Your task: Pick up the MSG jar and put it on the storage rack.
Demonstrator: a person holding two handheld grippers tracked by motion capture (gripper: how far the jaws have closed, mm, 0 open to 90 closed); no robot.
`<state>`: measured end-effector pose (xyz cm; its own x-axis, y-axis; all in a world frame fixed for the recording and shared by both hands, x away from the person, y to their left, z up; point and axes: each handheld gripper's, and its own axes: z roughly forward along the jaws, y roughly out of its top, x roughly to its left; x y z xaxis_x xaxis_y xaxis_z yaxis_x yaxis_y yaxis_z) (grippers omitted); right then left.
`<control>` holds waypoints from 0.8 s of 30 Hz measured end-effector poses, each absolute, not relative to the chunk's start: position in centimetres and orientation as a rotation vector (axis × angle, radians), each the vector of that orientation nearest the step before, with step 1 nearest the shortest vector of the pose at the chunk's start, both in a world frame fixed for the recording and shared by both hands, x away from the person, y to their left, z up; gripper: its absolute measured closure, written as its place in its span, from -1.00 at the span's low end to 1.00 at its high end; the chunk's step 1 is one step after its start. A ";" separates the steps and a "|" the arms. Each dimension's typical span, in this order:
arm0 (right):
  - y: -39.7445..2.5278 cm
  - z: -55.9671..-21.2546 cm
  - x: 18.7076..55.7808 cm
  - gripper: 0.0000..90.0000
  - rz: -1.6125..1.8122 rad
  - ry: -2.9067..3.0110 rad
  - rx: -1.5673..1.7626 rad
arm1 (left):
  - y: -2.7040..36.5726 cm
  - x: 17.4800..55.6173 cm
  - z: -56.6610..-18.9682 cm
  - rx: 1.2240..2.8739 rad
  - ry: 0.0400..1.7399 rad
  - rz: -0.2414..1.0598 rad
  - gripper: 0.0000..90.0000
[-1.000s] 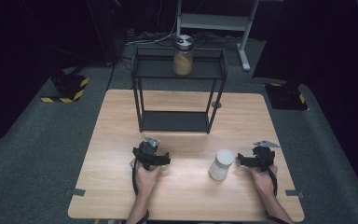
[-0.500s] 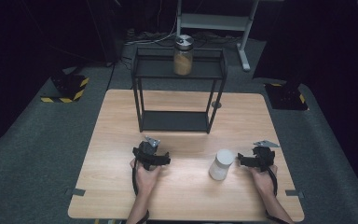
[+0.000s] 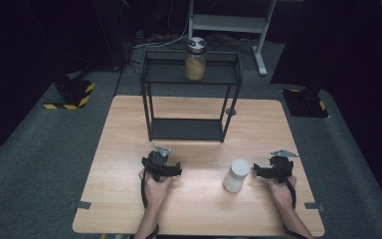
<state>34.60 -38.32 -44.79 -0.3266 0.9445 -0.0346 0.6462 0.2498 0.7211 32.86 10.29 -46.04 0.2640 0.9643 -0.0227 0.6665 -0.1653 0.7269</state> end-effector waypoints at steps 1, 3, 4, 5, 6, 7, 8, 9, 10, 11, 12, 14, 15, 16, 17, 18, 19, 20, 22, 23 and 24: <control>-38.4 -44.8 34.6 -0.99 0.851 2.063 1.440 | 10.3 32.9 -46.0 1.910 1.472 0.609 -0.97; -38.6 -44.8 34.6 -0.99 0.854 2.071 1.434 | 10.3 32.9 -46.0 1.911 1.472 0.609 -0.97; -38.9 -44.8 34.4 -0.96 0.865 2.085 1.424 | 10.3 32.9 -46.0 1.912 1.472 0.609 -0.97; -39.3 -44.7 34.3 -0.95 0.878 2.093 1.417 | 10.3 32.9 -46.0 1.910 1.472 0.609 -0.97; -39.8 -44.7 34.1 -0.96 0.902 2.102 1.412 | 10.3 32.9 -46.0 1.911 1.473 0.609 -0.97; -40.2 -44.6 33.8 -0.96 0.918 2.110 1.405 | 10.3 32.9 -46.0 1.910 1.472 0.610 -0.97; -40.6 -44.5 33.5 -0.96 0.929 2.119 1.381 | 10.3 32.9 -46.0 1.911 1.472 0.609 -0.97; -40.6 -44.5 33.5 -0.96 0.929 2.119 1.381 | 10.3 32.9 -46.0 1.911 1.472 0.609 -0.97; -41.2 -44.3 32.8 -0.97 0.950 2.128 1.356 | 10.3 32.9 -46.0 1.911 1.472 0.610 -0.97; -41.4 -44.1 32.4 -0.97 0.963 2.131 1.348 | 10.3 32.9 -46.0 1.910 1.473 0.610 -0.97; -41.6 -43.9 32.0 -0.97 0.978 2.137 1.333 | 10.3 32.9 -46.0 1.912 1.472 0.609 -0.97; -42.3 -43.4 30.7 -0.97 1.017 2.170 1.275 | 10.3 32.9 -46.0 1.910 1.473 0.610 -0.97; -42.3 -43.4 30.7 -0.97 1.017 2.170 1.275 | 10.3 32.9 -46.0 1.910 1.473 0.610 -0.97; -42.5 -43.2 30.3 -0.97 1.035 2.193 1.246 | 10.3 32.9 -46.0 1.911 1.473 0.610 -0.97; -42.6 -43.0 30.0 -0.97 1.047 2.209 1.231 | 10.3 32.9 -46.0 1.910 1.472 0.610 -0.97; -42.6 -42.9 29.6 -0.97 1.071 2.241 1.202 | 10.3 32.9 -46.0 1.910 1.473 0.610 -0.97; -42.6 -42.9 29.6 -0.97 1.071 2.241 1.202 | 10.3 32.9 -46.0 1.910 1.473 0.610 -0.97; -42.5 -42.8 29.5 -0.97 1.080 2.267 1.172 | 10.3 32.9 -46.0 1.911 1.472 0.610 -0.97; -42.2 -42.7 29.2 -0.97 1.089 2.298 1.134 | 10.3 32.9 -46.0 1.910 1.473 0.610 -0.97; -41.9 -42.7 29.1 -0.97 1.100 2.317 1.109 | 10.3 32.9 -46.0 1.911 1.473 0.609 -0.97; -41.7 -42.7 29.0 -0.97 1.107 2.331 1.093 | 10.3 32.9 -46.1 1.910 1.472 0.610 -0.97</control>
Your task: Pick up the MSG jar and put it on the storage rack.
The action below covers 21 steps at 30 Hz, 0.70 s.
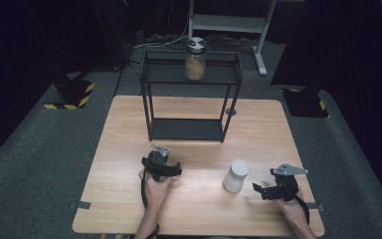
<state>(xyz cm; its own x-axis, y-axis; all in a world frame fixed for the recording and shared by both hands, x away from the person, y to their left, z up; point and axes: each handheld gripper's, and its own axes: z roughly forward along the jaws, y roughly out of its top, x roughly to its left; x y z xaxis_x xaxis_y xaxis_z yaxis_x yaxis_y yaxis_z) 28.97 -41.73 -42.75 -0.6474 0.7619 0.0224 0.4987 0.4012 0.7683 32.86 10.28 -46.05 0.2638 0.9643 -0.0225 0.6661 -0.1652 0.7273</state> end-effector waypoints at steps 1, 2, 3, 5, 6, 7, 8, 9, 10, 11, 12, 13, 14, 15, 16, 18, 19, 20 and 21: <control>-41.5 -42.8 28.7 -0.97 1.123 2.347 1.069 | 10.3 32.9 -46.0 1.910 1.473 0.610 -0.97; -41.5 -42.8 28.7 -0.97 1.123 2.347 1.069 | 10.3 32.9 -46.0 1.910 1.473 0.610 -0.97; -41.4 -42.9 28.4 -0.97 1.152 2.354 1.038 | 10.3 32.9 -46.0 1.910 1.473 0.610 -0.97; -41.3 -42.9 28.2 -0.97 1.179 2.359 1.025 | 10.3 32.9 -46.0 1.910 1.473 0.610 -0.97; -41.1 -42.9 28.1 -0.97 1.192 2.363 1.015 | 10.3 32.9 -46.0 1.911 1.473 0.610 -0.97; -41.0 -42.8 28.0 -0.97 1.197 2.365 1.003 | 10.3 32.9 -46.0 1.910 1.473 0.609 -0.97; -40.8 -42.7 27.9 -0.97 1.206 2.367 0.990 | 10.3 32.9 -46.0 1.911 1.472 0.610 -0.97; -40.6 -42.6 27.9 -0.97 1.219 2.371 0.974 | 10.3 32.9 -46.0 1.911 1.472 0.610 -0.97; -40.5 -42.6 27.9 -0.97 1.223 2.373 0.966 | 10.3 32.9 -46.0 1.910 1.473 0.610 -0.97; -40.2 -42.5 27.9 -0.96 1.232 2.373 0.953 | 10.3 32.9 -46.0 1.911 1.473 0.610 -0.97; -40.0 -42.4 27.9 -0.96 1.240 2.372 0.943 | 10.3 32.9 -46.0 1.910 1.473 0.610 -0.97; -39.8 -42.3 28.0 -0.95 1.248 2.372 0.931 | 10.3 32.9 -46.0 1.910 1.473 0.610 -0.97; -39.6 -42.2 28.0 -0.96 1.251 2.373 0.924 | 10.3 32.9 -46.0 1.911 1.472 0.610 -0.97; -39.3 -42.1 28.1 -0.96 1.253 2.377 0.913 | 10.3 32.9 -46.0 1.910 1.473 0.610 -0.97; -39.0 -42.0 28.2 -0.96 1.255 2.381 0.907 | 10.3 32.9 -46.0 1.910 1.473 0.610 -0.97; -38.5 -41.9 28.4 -0.96 1.256 2.385 0.894 | 10.3 32.9 -46.0 1.911 1.472 0.610 -0.97; -38.3 -41.9 28.5 -0.96 1.255 2.389 0.888 | 10.3 32.9 -46.0 1.911 1.473 0.609 -0.97; -38.0 -41.8 28.7 -0.96 1.255 2.391 0.884 | 10.3 32.9 -46.0 1.910 1.473 0.610 -0.97; -37.7 -41.8 28.8 -0.95 1.255 2.391 0.881 | 10.3 32.9 -46.0 1.910 1.473 0.610 -0.97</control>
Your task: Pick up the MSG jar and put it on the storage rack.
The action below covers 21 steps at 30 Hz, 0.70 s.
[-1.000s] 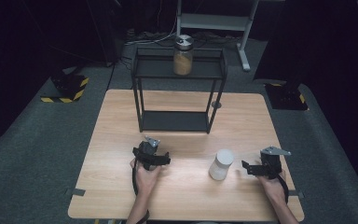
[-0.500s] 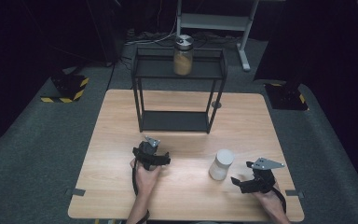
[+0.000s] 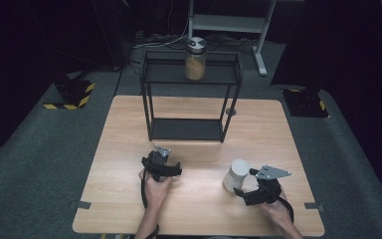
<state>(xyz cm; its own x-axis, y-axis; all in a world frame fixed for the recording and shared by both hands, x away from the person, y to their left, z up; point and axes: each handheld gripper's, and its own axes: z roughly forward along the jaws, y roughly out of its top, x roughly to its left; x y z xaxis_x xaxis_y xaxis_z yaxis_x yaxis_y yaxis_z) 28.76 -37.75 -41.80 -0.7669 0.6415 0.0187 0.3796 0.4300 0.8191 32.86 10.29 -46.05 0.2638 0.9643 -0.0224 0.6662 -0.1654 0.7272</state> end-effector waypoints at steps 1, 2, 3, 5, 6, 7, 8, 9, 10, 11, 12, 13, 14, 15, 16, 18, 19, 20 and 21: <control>-37.6 -41.8 28.9 -0.96 1.258 2.389 0.875 | 10.3 32.9 -46.0 1.910 1.473 0.610 -0.97; -37.4 -41.8 28.9 -0.95 1.261 2.388 0.875 | 10.3 32.9 -46.1 1.910 1.472 0.610 -0.97; -37.2 -41.8 29.1 -0.95 1.264 2.386 0.874 | 10.3 32.9 -46.0 1.911 1.473 0.609 -0.97; -36.9 -41.8 29.3 -0.95 1.265 2.385 0.875 | 10.3 32.9 -46.0 1.911 1.472 0.610 -0.97; -36.7 -41.8 29.4 -0.95 1.268 2.381 0.875 | 10.3 32.9 -46.0 1.911 1.472 0.610 -0.97; -36.6 -41.8 29.5 -0.95 1.272 2.379 0.874 | 10.3 32.9 -46.0 1.911 1.472 0.610 -0.97; -36.5 -41.8 29.7 -0.94 1.274 2.376 0.872 | 10.3 32.9 -46.0 1.911 1.473 0.609 -0.97; -36.5 -41.8 29.7 -0.94 1.274 2.376 0.872 | 10.3 32.9 -46.0 1.911 1.473 0.609 -0.97; -36.3 -41.8 29.8 -0.93 1.274 2.373 0.875 | 10.3 32.9 -46.0 1.911 1.473 0.609 -0.97; -36.1 -41.8 29.8 -0.91 1.274 2.366 0.872 | 10.3 32.9 -46.0 1.912 1.472 0.610 -0.97; -36.1 -41.8 29.8 -0.91 1.274 2.366 0.872 | 10.3 32.9 -46.0 1.912 1.472 0.610 -0.97; -35.7 -42.0 29.9 -0.89 1.272 2.353 0.876 | 10.3 32.9 -46.0 1.912 1.472 0.609 -0.97; -35.6 -42.0 30.0 -0.88 1.274 2.349 0.881 | 10.3 32.9 -46.0 1.911 1.472 0.610 -0.97; -35.5 -42.1 30.0 -0.87 1.273 2.347 0.884 | 10.3 32.9 -46.0 1.911 1.472 0.610 -0.97; -35.5 -42.1 30.0 -0.87 1.273 2.347 0.884 | 10.3 32.9 -46.0 1.911 1.472 0.610 -0.97; -35.2 -42.1 30.0 -0.85 1.268 2.340 0.885 | 10.3 32.9 -46.0 1.911 1.472 0.610 -0.97; -35.0 -42.1 30.0 -0.84 1.266 2.334 0.885 | 10.3 32.9 -46.0 1.912 1.472 0.609 -0.97; -35.0 -42.1 30.0 -0.83 1.265 2.331 0.886 | 10.3 32.9 -46.0 1.912 1.472 0.609 -0.97; -34.9 -42.2 30.0 -0.82 1.267 2.330 0.887 | 10.3 32.9 -46.0 1.911 1.472 0.610 -0.97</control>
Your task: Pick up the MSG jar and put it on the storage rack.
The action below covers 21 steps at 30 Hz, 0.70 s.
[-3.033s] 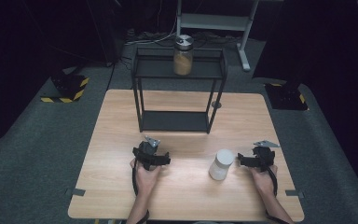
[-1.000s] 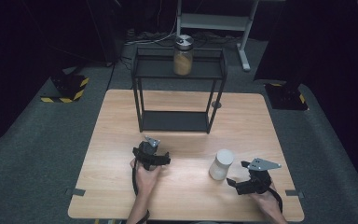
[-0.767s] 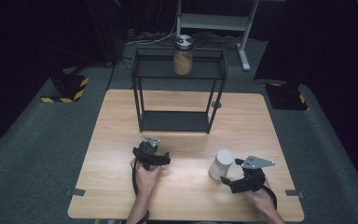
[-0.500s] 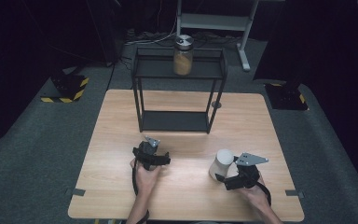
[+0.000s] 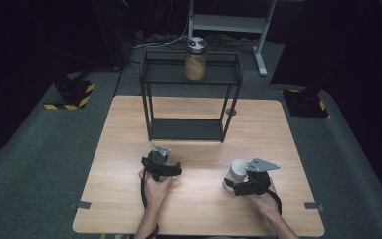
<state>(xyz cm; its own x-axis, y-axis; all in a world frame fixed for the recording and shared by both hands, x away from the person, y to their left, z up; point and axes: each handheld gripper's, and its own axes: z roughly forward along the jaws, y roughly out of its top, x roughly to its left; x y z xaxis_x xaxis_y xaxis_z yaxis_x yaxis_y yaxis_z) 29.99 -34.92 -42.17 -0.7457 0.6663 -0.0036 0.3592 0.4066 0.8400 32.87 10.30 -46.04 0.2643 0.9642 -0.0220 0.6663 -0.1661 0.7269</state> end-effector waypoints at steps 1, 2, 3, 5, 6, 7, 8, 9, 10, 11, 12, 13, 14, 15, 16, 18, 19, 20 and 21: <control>-34.9 -42.2 30.0 -0.80 1.265 2.330 0.885 | 10.3 32.9 -46.0 1.912 1.472 0.610 -0.97; -34.8 -42.2 30.1 -0.78 1.264 2.329 0.884 | 10.3 32.9 -46.0 1.912 1.472 0.609 -0.97; -34.8 -42.2 30.1 -0.75 1.264 2.328 0.884 | 10.3 32.9 -46.0 1.911 1.472 0.609 -0.97; -34.7 -42.3 30.1 -0.71 1.263 2.325 0.884 | 10.3 32.9 -46.0 1.911 1.472 0.609 -0.97; -34.6 -42.3 30.0 -0.68 1.261 2.322 0.885 | 10.3 32.9 -46.0 1.911 1.472 0.609 -0.97; -34.6 -42.3 30.0 -0.67 1.258 2.319 0.885 | 10.3 32.9 -46.0 1.911 1.472 0.610 -0.97; -34.5 -42.3 30.0 -0.65 1.255 2.318 0.881 | 10.3 32.9 -46.0 1.911 1.472 0.610 -0.97; -34.5 -42.4 29.9 -0.63 1.253 2.317 0.878 | 10.3 32.9 -46.0 1.911 1.472 0.610 -0.97; -34.4 -42.4 29.8 -0.60 1.249 2.314 0.874 | 10.3 32.9 -46.0 1.911 1.473 0.609 -0.97; -34.4 -42.4 29.8 -0.60 1.249 2.314 0.874 | 10.3 32.9 -46.0 1.911 1.473 0.609 -0.97; -34.4 -42.4 29.8 -0.57 1.246 2.312 0.867 | 10.3 32.9 -46.0 1.910 1.473 0.610 -0.97; -34.2 -42.4 29.7 -0.52 1.238 2.314 0.856 | 10.3 32.9 -46.0 1.911 1.472 0.610 -0.97; -34.2 -42.4 29.7 -0.50 1.233 2.313 0.850 | 10.3 32.9 -46.0 1.911 1.472 0.610 -0.97; -34.1 -42.5 29.6 -0.47 1.229 2.312 0.844 | 10.3 32.9 -46.0 1.911 1.473 0.610 -0.97; -34.1 -42.5 29.6 -0.45 1.228 2.311 0.842 | 10.3 32.9 -46.0 1.911 1.472 0.610 -0.97; -34.0 -42.5 29.6 -0.39 1.231 2.311 0.842 | 10.3 32.9 -46.0 1.911 1.473 0.610 -0.97; -34.1 -42.5 29.6 -0.36 1.233 2.313 0.843 | 10.3 32.9 -46.0 1.911 1.472 0.609 -0.97; -34.1 -42.5 29.6 -0.36 1.233 2.313 0.843 | 10.3 32.9 -46.0 1.911 1.472 0.609 -0.97; -34.0 -42.6 29.7 -0.36 1.230 2.318 0.839 | 10.3 32.9 -46.0 1.911 1.472 0.609 -0.97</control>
<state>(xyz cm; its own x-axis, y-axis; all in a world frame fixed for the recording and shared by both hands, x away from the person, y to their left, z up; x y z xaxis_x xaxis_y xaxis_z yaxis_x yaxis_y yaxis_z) 29.71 -34.04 -42.58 -0.7476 0.6619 -0.0549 0.3257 0.4374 0.8382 32.87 10.29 -46.03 0.2643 0.9642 -0.0220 0.6666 -0.1662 0.7266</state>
